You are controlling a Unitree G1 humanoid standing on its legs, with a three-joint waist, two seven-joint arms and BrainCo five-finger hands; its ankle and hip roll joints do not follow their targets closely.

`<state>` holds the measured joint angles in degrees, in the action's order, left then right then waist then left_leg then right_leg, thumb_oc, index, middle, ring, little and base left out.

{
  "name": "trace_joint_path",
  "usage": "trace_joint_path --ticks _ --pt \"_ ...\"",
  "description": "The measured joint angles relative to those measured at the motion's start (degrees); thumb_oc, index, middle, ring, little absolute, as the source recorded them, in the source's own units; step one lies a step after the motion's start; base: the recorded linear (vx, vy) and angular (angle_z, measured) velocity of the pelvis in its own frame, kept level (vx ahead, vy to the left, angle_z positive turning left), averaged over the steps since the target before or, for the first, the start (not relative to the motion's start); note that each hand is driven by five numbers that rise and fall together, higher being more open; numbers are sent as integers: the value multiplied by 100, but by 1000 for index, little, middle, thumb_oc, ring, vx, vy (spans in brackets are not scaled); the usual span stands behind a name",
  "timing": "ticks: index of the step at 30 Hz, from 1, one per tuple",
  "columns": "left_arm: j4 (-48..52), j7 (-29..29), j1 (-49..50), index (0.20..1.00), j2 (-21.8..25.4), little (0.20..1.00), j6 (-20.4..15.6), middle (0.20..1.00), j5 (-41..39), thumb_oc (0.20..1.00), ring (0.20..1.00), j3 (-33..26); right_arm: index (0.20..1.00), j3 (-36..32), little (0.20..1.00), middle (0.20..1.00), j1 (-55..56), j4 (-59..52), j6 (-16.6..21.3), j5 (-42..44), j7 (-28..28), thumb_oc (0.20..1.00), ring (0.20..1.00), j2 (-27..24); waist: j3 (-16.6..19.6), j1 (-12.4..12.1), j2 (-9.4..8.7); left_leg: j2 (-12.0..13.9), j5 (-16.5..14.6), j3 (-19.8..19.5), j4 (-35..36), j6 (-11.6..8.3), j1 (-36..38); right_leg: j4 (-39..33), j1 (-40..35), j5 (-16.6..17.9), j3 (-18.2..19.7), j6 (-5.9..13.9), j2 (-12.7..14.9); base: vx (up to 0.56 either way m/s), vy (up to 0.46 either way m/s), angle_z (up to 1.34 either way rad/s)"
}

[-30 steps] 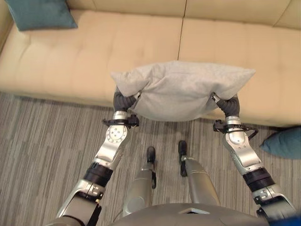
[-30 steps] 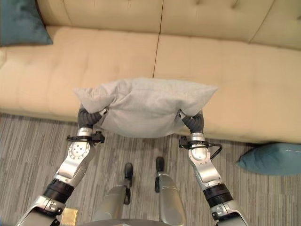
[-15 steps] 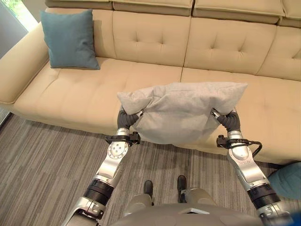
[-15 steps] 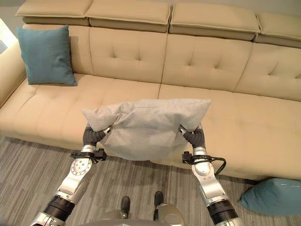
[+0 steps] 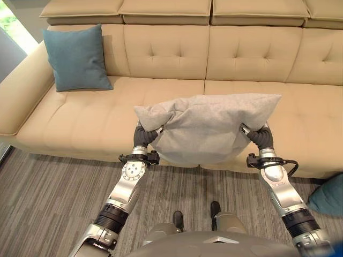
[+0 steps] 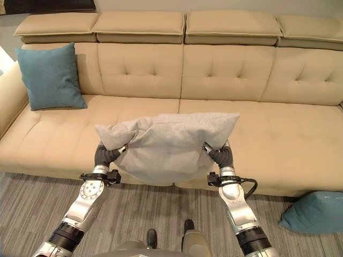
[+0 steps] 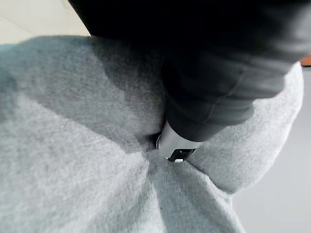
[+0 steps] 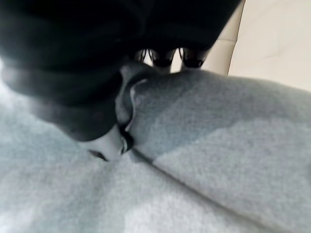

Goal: Pick up all the scattered cushions and arrange them neatly on the sofa.

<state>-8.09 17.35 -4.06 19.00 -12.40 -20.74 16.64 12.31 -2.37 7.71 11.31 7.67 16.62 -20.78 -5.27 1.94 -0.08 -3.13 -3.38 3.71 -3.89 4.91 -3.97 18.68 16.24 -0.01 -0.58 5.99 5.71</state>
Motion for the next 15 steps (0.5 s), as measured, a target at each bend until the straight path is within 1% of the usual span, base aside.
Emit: trace_joint_path --ticks 1,2,3,4,5,6,7,8,9,10,11,12,13,14,15 --pt "0 -10 41 200 44 200 7 200 2 200 200 -28 200 31 200 200 24 0 -4 -1 -39 200 200 15 -7 18 8 2 -29 55 -7 -2 6 215 155 -9 -26 127 82 133 49 -24" --pt "0 -38 88 200 79 200 12 200 1 200 200 -48 200 60 200 200 32 -1 -11 -3 -78 200 200 13 -9 24 -16 -37 -27 74 32 12 43 350 185 -90 -54 57 141 237 19 -14" --pt "0 -100 113 200 126 200 12 200 1 200 200 -90 200 74 200 200 30 -2 -11 -5 -130 200 200 14 -6 -22 -46 -70 -5 85 110 39 79 153 71 -109 -120 23 223 288 5 -10" --pt "0 -102 119 200 115 200 12 200 -4 200 200 -89 200 106 200 200 31 -1 -13 -2 -152 200 200 11 -4 -44 -79 -72 27 48 177 62 122 -41 37 -115 -206 27 192 339 -33 -26" --pt "-12 -108 121 200 33 200 15 200 -12 200 200 -219 200 154 200 200 12 -5 -16 -2 -274 200 200 -13 -54 -128 -16 103 69 -1 273 109 114 -214 360 -178 -91 -27 -200 249 -65 6" --pt "-12 -113 103 200 94 200 14 200 -10 200 200 -228 200 172 200 200 69 -9 -28 0 -284 200 200 -4 -71 -26 -22 151 93 -203 319 40 133 -702 336 -84 70 75 -380 185 -85 54" --pt "-12 -137 107 200 147 200 17 200 -9 200 200 -184 200 162 200 200 99 -7 -31 0 -275 200 200 -4 -50 115 -181 57 161 -308 440 -67 251 -1077 265 80 86 28 -326 123 -74 99" --pt "-12 -158 166 200 185 200 20 200 -8 200 200 -150 200 149 200 200 106 -6 -31 0 -276 200 200 0 1 123 -358 -94 122 -422 556 -141 427 -1318 134 270 101 -96 -226 115 -76 89" --pt "-11 -169 226 200 112 200 25 200 -10 200 200 -119 200 97 200 200 106 0 -30 0 -275 200 200 -13 23 104 -322 -76 64 -547 574 -225 514 -1391 31 607 102 -316 -265 203 -138 46" --pt "-8 -192 263 200 44 200 26 200 -11 200 200 -85 200 49 200 200 104 1 -30 0 -270 200 200 -43 75 59 -209 29 11 -605 576 -304 502 -1513 -30 612 58 -354 -373 223 -165 20" --pt "-4 -203 265 200 -21 200 26 200 -11 200 200 -93 200 12 200 200 78 0 -30 -1 -271 200 200 -76 93 -13 -126 159 -33 -614 581 -374 500 -1727 -142 666 12 -413 -487 229 -176 14" --pt "-5 -205 255 200 -88 200 30 200 -15 200 200 -98 200 -20 200 200 83 1 -33 -3 -277 200 200 -90 91 -20 -72 285 -84 -696 551 -465 490 -1880 -306 672 -119 -471 -569 144 -129 42" --pt "-5 -213 246 200 -126 200 31 200 -14 200 200 -71 200 -57 200 200 142 1 -33 -3 -272 200 200 -104 91 42 -72 352 -93 -835 451 -518 499 -2033 -491 674 -279 -557 -620 118 -129 55" --pt "-5 -238 246 200 -148 200 31 200 -15 200 200 -41 200 -104 200 200 186 -9 -31 -3 -275 200 200 -122 95 56 -75 389 -90 -899 367 -542 515 -2067 -599 646 -340 -576 -675 104 -127 55" --pt "-5 -281 232 200 -157 200 31 200 -15 200 200 15 200 -171 200 200 221 -18 -22 -3 -278 200 200 -120 93 58 -87 416 -118 -921 202 -600 477 -2069 -673 576 -391 -653 -703 85 -112 34"
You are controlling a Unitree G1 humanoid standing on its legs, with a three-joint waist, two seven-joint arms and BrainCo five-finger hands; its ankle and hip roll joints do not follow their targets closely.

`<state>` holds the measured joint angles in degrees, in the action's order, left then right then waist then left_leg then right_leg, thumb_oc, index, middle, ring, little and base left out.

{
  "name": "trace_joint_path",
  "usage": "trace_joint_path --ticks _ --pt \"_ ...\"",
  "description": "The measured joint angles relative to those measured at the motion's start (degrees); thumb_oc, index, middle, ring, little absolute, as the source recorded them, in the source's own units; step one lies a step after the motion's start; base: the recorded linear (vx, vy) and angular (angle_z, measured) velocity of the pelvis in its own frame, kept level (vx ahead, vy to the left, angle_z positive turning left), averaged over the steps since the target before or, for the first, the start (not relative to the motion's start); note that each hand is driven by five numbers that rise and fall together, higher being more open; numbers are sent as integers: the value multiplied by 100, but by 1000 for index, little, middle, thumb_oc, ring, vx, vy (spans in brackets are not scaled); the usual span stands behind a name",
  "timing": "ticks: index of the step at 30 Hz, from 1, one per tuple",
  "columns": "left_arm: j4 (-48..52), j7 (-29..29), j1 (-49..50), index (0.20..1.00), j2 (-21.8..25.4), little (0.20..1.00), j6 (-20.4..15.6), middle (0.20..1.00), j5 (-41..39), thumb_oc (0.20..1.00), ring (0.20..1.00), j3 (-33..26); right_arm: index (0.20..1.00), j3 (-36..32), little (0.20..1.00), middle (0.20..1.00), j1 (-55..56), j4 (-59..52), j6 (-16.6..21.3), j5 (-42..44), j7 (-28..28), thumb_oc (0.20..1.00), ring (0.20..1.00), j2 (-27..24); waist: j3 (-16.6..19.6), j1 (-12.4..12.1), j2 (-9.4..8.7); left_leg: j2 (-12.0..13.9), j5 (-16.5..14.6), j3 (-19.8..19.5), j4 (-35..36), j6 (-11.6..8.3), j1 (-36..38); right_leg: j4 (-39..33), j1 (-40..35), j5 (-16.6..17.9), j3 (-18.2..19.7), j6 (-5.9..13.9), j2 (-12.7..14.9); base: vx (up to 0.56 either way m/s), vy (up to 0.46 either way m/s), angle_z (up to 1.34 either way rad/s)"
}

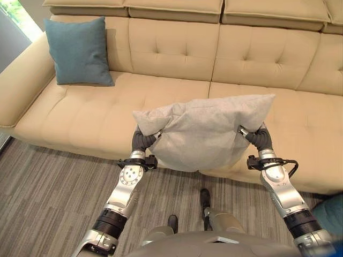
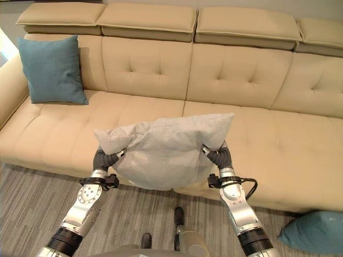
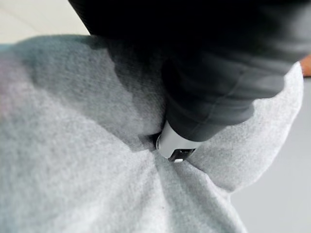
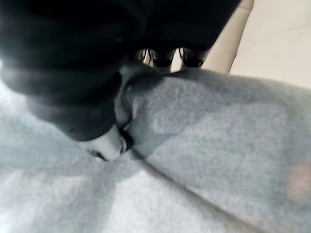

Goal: Pick up all the scattered cushions and arrange them neatly on the sofa.

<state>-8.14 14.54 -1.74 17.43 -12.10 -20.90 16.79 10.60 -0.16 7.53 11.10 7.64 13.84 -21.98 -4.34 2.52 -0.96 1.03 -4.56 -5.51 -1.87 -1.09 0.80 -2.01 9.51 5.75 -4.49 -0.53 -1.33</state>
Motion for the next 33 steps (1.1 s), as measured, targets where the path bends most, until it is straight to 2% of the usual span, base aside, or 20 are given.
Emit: trace_joint_path --ticks 2,3,5,6,7,8,9,11,12,13,15,16,18,21,22,25,28,30,32,33 --pt "0 -45 7 200 -16 200 1 200 -2 200 200 28 200 -42 200 200 27 1 0 0 1 200 200 -1 3 0 -11 6 -20 -7 -191 -32 -65 0 -54 -52 -44 -54 -9 70 -64 25" --pt "0 -84 2 200 -12 200 6 200 -41 200 200 114 200 -97 200 200 42 1 0 3 -4 200 200 -96 -27 2 -69 -59 -229 -143 -1533 -312 -603 6 -266 -255 -136 -202 -9 69 -23 19" --pt "2 -97 -45 200 -2 200 13 200 -49 200 200 129 200 -117 200 200 44 -14 1 13 3 200 200 -103 -81 137 -161 -103 -327 -242 -2342 -371 -1072 12 -318 -392 -180 -354 -14 118 11 30" --pt "2 -152 -156 200 -17 200 26 200 -48 200 200 120 200 -197 200 200 30 -20 -3 18 3 200 200 -90 -191 103 -299 -152 -396 -319 -2452 -284 -1517 -69 -322 -423 -123 -378 -6 161 76 22" --pt "1 -158 -176 200 -4 200 31 200 -49 200 200 94 200 -200 200 200 14 -24 -3 17 -1 200 200 -62 -249 95 -412 -103 -375 -360 -2153 -281 -1787 -139 -341 -390 -133 -331 -6 181 168 -9" --pt "-5 -173 -148 200 28 200 65 200 -47 200 200 139 200 -212 200 200 21 -24 -5 18 2 200 200 -52 -273 72 -423 -45 -94 -297 -821 -344 -1876 -272 -491 -380 -98 -302 -8 216 240 -31" --pt "-5 -198 -161 200 -1 200 65 200 -49 200 200 138 200 -253 200 200 -23 -27 -2 16 3 200 200 -74 -333 79 -294 -33 289 -293 -142 -261 -1923 -316 -570 -397 -68 -300 -59 239 299 -59" --pt "-4 -202 -103 200 -2 200 66 200 -47 200 200 140 200 -216 200 200 119 -35 -4 10 -7 200 200 -80 -270 123 -24 -103 536 -159 -195 -107 -1560 -293 -815 -514 86 -182 -97 173 230 -58" --pt "-4 -209 -110 200 -17 200 66 200 -47 200 200 139 200 -223 200 200 124 -48 -4 6 -8 200 200 -97 -229 133 105 -96 899 -174 26 -5 -1362 -206 -822 -607 192 -105 -125 103 159 -43" --pt "4 -211 -109 200 2 200 64 200 -46 200 200 133 200 -226 200 200 137 -77 -5 4 -7 200 200 -66 -233 145 113 -177 1100 -92 210 135 -1187 -43 -819 -746 270 52 -18 97 161 -32" --pt "12 -215 -177 200 122 200 64 200 -48 200 200 130 200 -247 200 200 160 -268 -4 1 -12 200 200 -54 -228 134 108 -527 1115 38 432 174 -931 356 -776 -1087 435 340 386 110 234 -13" --pt "19 -214 -183 200 182 200 57 200 -47 200 200 95 200 -209 200 200 104 -280 -8 -2 -43 200 200 -26 -232 59 101 -587 1065 144 454 247 -869 638 -656 -1228 566 419 465 68 210 -29" --pt "23 -208 -181 200 328 200 48 200 -49 200 200 -66 200 -69 200 200 -2 -279 -14 -6 -139 200 200 102 -240 -54 84 -661 977 352 452 375 -719 1378 -325 -1469 726 669 559 26 115 -46" --pt "21 -192 -162 200 447 200 20 200 -52 200 200 -270 200 99 200 200 -91 -272 -15 -6 -220 200 200 226 -245 -214 -49 -658 821 726 485 524 -549 2156 110 -1638 701 790 567 94 75 -69" --pt "22 -191 -159 200 459 200 20 200 -51 200 200 -294 200 126 200 200 -80 -268 -16 -6 -230 200 200 225 -245 -191 -69 -659 760 748 490 522 -488 2291 167 -1668 685 757 527 129 38 -53" --pt "23 -193 -131 200 464 200 21 200 -49 200 200 -265 200 102 200 200 -72 -264 -16 -1 -205 200 200 225 -182 -49 -219 -641 688 768 579 543 -361 1971 351 -1570 668 602 347 103 -17 -14" --pt "23 -195 -120 200 415 200 23 200 -49 200 200 -152 200 -8 200 200 14 -263 -16 -1 -177 200 200 209 -159 -18 -144 -510 723 660 566 500 -378 1551 219 -1270 503 265 228 113 -71 14" --pt "26 -233 -117 200 295 200 27 200 -47 200 200 53 200 -162 200 200 74 -205 -16 -1 -109 200 200 57 -97 -15 9 -346 735 468 546 330 -353 950 -197 -1027 308 88 74 108 -108 46" --pt "24 -280 -112 200 237 200 30 200 -47 200 200 147 200 -269 200 200 85 -196 -15 0 -65 200 200 59 -81 -22 47 -304 757 320 424 174 -408 804 -360 -1009 170 61 25 49 -119 75" --pt "22 -296 -149 200 154 200 38 200 -48 200 200 226 200 -372 200 200 130 -192 -15 1 -14 200 200 41 -90 89 -36 -458 714 159 -434 33 -885 797 -424 -1027 131 39 146 29 -45 91"
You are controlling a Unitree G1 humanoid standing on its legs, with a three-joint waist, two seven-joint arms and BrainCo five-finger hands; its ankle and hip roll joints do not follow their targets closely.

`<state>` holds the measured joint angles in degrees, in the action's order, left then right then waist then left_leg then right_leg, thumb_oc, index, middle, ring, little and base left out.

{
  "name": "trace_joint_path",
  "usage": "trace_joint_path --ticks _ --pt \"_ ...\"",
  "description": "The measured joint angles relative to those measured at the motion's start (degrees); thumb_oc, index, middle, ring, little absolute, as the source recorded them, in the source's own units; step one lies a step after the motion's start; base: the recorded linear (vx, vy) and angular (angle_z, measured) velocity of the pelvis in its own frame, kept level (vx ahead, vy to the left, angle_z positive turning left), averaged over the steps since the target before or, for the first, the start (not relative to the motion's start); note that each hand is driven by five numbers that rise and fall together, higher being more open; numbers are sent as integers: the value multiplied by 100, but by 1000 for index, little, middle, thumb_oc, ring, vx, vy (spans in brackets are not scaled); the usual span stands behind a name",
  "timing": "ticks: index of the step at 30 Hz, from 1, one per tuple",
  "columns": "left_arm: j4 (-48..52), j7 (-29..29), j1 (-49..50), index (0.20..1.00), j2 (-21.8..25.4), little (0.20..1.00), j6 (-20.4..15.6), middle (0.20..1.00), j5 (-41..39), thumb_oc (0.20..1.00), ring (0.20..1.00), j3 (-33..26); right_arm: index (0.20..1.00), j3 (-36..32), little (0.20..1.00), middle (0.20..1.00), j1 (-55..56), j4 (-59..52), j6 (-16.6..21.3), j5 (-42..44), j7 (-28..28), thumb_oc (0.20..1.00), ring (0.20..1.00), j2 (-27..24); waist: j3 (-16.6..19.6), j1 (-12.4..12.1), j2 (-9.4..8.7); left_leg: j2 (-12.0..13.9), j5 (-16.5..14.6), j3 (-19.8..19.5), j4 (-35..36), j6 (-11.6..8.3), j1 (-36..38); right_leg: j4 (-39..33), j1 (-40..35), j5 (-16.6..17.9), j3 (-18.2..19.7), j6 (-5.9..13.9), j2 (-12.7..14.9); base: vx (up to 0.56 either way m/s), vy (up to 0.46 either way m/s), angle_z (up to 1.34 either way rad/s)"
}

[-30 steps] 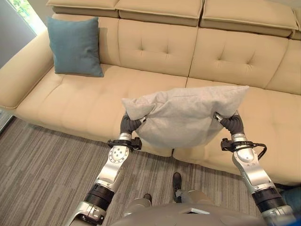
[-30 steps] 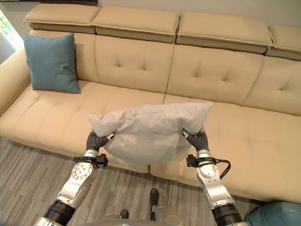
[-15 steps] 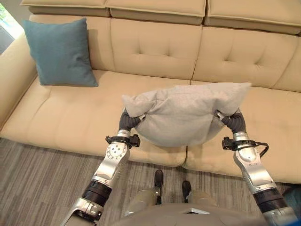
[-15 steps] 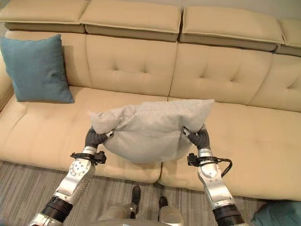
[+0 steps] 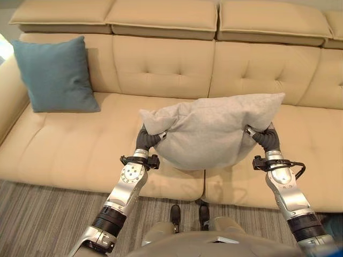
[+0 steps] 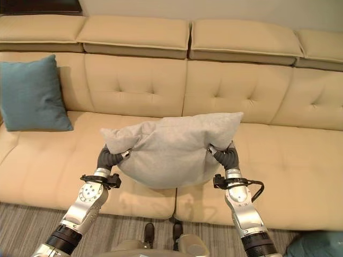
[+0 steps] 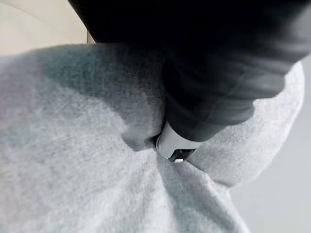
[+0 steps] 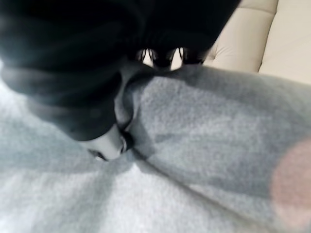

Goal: Pick up all the scattered cushions and arrange them neatly on the sofa.

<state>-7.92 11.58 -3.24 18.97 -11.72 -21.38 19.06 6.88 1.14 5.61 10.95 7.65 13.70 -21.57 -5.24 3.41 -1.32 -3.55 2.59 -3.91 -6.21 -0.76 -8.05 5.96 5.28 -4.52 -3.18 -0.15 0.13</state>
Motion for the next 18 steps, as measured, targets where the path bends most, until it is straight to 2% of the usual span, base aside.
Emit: trace_joint_path --ticks 2,4,5,9,11,13,15,17,18 --pt "0 0 12 200 8 200 3 200 -1 200 200 -15 200 27 200 200 -53 3 0 0 0 200 200 -16 -3 -116 -11 -42 -8 28 -544 -10 -238 -3 -45 -9 7 -9 46 42 -2 33" --pt "0 -2 10 200 9 200 0 200 -2 200 200 -83 200 51 200 200 -48 6 0 2 -10 200 200 -14 -29 -99 -54 -23 -196 35 -811 -51 -336 -36 -141 -40 3 -178 57 63 35 -3" --pt "1 -8 10 200 4 200 0 200 0 200 200 -67 200 49 200 200 -38 6 0 6 -3 200 200 -10 -36 -54 -68 47 -306 25 -801 -41 -342 -101 -183 -28 32 -204 46 81 59 -3" --pt "1 -10 16 200 -16 200 15 200 0 200 200 -32 200 39 200 200 -27 13 0 14 8 200 200 -43 -60 58 -141 419 -248 -147 -172 -77 -403 -198 -167 59 105 -223 -23 91 86 -14" --pt "0 -9 24 200 -17 200 23 200 0 200 200 7 200 33 200 200 -28 13 -1 13 12 200 200 -76 -58 51 -154 465 -217 -176 -11 -85 -351 -225 -171 46 190 -178 -37 121 125 -26" --pt "0 -8 43 200 -18 200 28 200 0 200 200 58 200 24 200 200 -20 30 -2 7 11 200 200 -118 22 74 -33 530 -10 -112 419 -2 -60 -187 -179 -22 278 -34 -84 73 129 -33" --pt "4 0 7 200 95 200 28 200 -1 200 200 37 200 52 200 200 -22 26 -2 4 -3 200 200 -27 59 48 -128 150 57 126 630 77 110 -151 -173 -111 408 279 327 88 215 -29" --pt "11 1 -1 200 219 200 26 200 -2 200 200 -44 200 120 200 200 -38 26 -4 2 -25 200 200 117 55 -14 -141 33 -35 278 615 195 203 -210 -185 -76 529 407 461 53 248 -42" --pt "11 1 2 200 262 200 24 200 -1 200 200 -134 200 194 200 200 -61 25 -4 2 -59 200 200 139 49 -128 -148 13 -86 502 625 272 265 -155 -135 -57 727 443 499 21 194 -76"
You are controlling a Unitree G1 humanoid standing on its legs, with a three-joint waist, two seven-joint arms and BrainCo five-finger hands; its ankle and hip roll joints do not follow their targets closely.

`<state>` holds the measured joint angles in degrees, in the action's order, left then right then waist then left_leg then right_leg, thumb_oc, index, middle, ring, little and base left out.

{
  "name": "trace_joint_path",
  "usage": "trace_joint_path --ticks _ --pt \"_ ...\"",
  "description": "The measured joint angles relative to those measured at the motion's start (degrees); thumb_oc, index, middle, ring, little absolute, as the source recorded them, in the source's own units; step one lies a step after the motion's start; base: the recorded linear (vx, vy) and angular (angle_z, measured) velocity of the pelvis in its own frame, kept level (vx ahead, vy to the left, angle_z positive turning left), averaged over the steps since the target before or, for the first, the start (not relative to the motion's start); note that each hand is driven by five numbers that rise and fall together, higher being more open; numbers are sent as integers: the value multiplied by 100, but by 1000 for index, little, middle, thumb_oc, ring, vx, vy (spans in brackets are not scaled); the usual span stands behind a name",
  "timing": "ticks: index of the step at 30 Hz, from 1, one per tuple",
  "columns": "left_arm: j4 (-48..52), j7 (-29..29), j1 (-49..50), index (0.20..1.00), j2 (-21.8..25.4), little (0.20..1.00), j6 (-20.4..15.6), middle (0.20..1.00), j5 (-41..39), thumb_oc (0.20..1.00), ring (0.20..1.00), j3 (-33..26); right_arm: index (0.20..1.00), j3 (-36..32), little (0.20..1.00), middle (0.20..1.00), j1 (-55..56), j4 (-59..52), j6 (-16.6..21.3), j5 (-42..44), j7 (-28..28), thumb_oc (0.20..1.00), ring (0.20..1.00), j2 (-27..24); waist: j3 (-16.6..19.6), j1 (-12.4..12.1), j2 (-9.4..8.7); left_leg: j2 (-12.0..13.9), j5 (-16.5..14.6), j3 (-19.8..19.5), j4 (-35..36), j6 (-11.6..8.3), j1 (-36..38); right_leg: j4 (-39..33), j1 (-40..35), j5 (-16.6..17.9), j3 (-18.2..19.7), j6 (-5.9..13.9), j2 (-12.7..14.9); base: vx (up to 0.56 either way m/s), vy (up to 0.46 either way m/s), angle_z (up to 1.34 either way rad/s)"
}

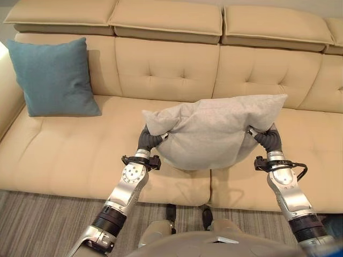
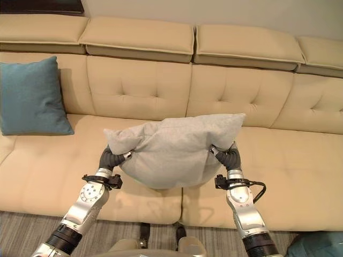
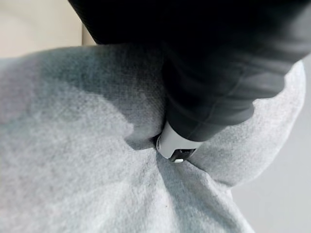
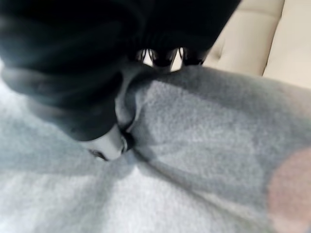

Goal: Pick up all the scattered cushions and arrange them neatly on the sofa.

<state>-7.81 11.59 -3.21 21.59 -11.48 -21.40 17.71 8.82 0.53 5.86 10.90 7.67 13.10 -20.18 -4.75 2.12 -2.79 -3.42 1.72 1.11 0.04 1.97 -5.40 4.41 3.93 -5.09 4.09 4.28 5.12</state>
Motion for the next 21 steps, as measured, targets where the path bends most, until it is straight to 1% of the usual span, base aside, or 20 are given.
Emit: trace_joint_path --ticks 1,2,4,5,6,7,8,9,10,11,12,13,14,15,16,17,18,19,20,21 --pt "0 0 18 200 10 200 0 200 0 200 200 -77 200 59 200 200 -6 0 -3 -1 -37 200 200 -2 -1 -84 -3 -18 -49 166 -12 74 48 37 29 0 135 21 15 12 185 -75" --pt "0 0 16 200 11 200 -1 200 0 200 200 -100 200 79 200 200 -4 0 -3 -1 -51 200 200 -1 -1 -92 -2 -44 -71 188 -28 106 57 50 34 -8 171 41 24 4 121 -52" --pt "7 -3 0 200 26 200 -6 200 1 200 200 -182 200 86 200 200 -8 0 -3 -3 -81 200 200 -2 -3 -77 -2 -106 -86 310 -10 193 51 306 173 -83 227 166 119 -26 155 -25" --pt "7 -3 -1 200 31 200 -8 200 -1 200 200 -183 200 83 200 200 -22 5 -5 -3 -94 200 200 11 -30 -17 -43 -175 -125 311 -79 274 12 524 334 -88 241 218 115 1 191 -21" --pt "6 -2 -4 200 32 200 -9 200 0 200 200 -186 200 76 200 200 -58 5 -6 -4 -94 200 200 41 -52 0 -24 -178 -185 319 -205 376 -96 896 554 -91 248 227 85 65 119 -16" --pt "5 -2 -9 200 43 200 -9 200 0 200 200 -195 200 63 200 200 -86 4 -6 -3 -90 200 200 76 -121 16 5 -158 -206 344 -279 425 -141 1505 892 -121 266 268 47 113 57 -18" --pt "-1 -2 5 200 38 200 -3 200 2 200 200 -187 200 69 200 200 -59 6 -16 -4 -91 200 200 82 -199 39 9 -173 -213 351 -192 466 -30 1991 1148 -207 259 424 47 118 34 -10" --pt "-7 -1 44 200 9 200 -2 200 2 200 200 -190 200 82 200 200 -17 11 -33 -4 -97 200 200 75 -207 55 -3 -187 -260 351 -126 420 52 1993 1186 -318 250 373 29 119 16 -7" --pt "-6 -2 67 200 10 200 -2 200 1 200 200 -190 200 88 200 200 -9 11 -42 -4 -112 200 200 75 -206 54 -6 -191 -265 363 -57 428 115 1833 1236 -336 222 341 -21 76 5 -7" --pt "-4 -2 65 200 27 200 -4 200 1 200 200 -196 200 86 200 200 -20 5 -41 -4 -118 200 200 74 -201 48 -13 -194 -261 392 -15 422 129 1684 1356 -303 143 318 -62 136 -12 -8" --pt "-4 -2 68 200 40 200 -3 200 1 200 200 -193 200 87 200 200 -27 5 -41 -4 -128 200 200 75 -202 35 -19 -197 -225 422 -12 373 128 1493 1415 -266 113 323 -110 124 -31 -2" --pt "-6 -2 82 200 -18 200 -3 200 0 200 200 -205 200 96 200 200 -23 5 -44 -4 -137 200 200 74 -193 8 -46 -257 -297 386 -10 401 144 1313 1522 -96 -38 210 -160 200 -88 -1" --pt "-8 0 93 200 -56 200 -4 200 0 200 200 -208 200 96 200 200 -24 6 -43 -4 -138 200 200 72 -204 -12 -6 -225 -322 380 -19 393 144 1387 1564 -52 -151 148 -155 158 -104 15" --pt "-6 0 95 200 -103 200 -6 200 1 200 200 -202 200 94 200 200 -6 12 -46 -8 -135 200 200 71 -195 -10 10 -213 -299 276 -8 302 142 1200 1387 74 -169 121 -165 172 -114 37" --pt "-11 1 95 200 -98 200 -3 200 2 200 200 -204 200 82 200 200 10 36 -50 -9 -131 200 200 48 -192 27 27 -165 -281 122 -30 276 174 826 1166 260 -153 -125 -236 151 -119 46" --pt "-5 -3 105 200 -120 200 -4 200 2 200 200 -190 200 66 200 200 -2 54 -49 -9 -109 200 200 -5 -187 -42 67 -4 -275 4 -23 165 264 357 779 472 -320 -234 -335 161 -153 79" --pt "-2 -8 102 200 -214 200 -6 200 4 200 200 -183 200 42 200 200 -65 54 -46 -9 -46 200 200 -73 -177 -20 71 184 -234 -193 -24 -48 431 14 321 462 -499 -258 -489 185 -184 76" --pt "-3 -8 55 200 -261 200 -5 200 2 200 200 -169 200 -43 200 200 -73 55 -39 -9 -33 200 200 -76 -170 0 39 219 -288 -301 -324 -225 303 -148 159 435 -545 -291 -529 189 -97 112" --pt "-4 -16 -63 200 -269 200 -5 200 -1 200 200 -77 200 -163 200 200 -72 64 -31 -9 -33 200 200 -136 -152 -7 -65 94 -365 -335 -1599 -379 -387 -207 80 350 -717 -503 -448 202 36 84" --pt "-3 -35 -149 200 -306 200 -11 200 -2 200 200 -7 200 -200 200 200 -66 66 -26 -7 -20 200 200 -314 -156 -39 -75 152 -391 -313 -3115 -568 -1194 -208 48 220 -752 -656 -395 181 150 72"
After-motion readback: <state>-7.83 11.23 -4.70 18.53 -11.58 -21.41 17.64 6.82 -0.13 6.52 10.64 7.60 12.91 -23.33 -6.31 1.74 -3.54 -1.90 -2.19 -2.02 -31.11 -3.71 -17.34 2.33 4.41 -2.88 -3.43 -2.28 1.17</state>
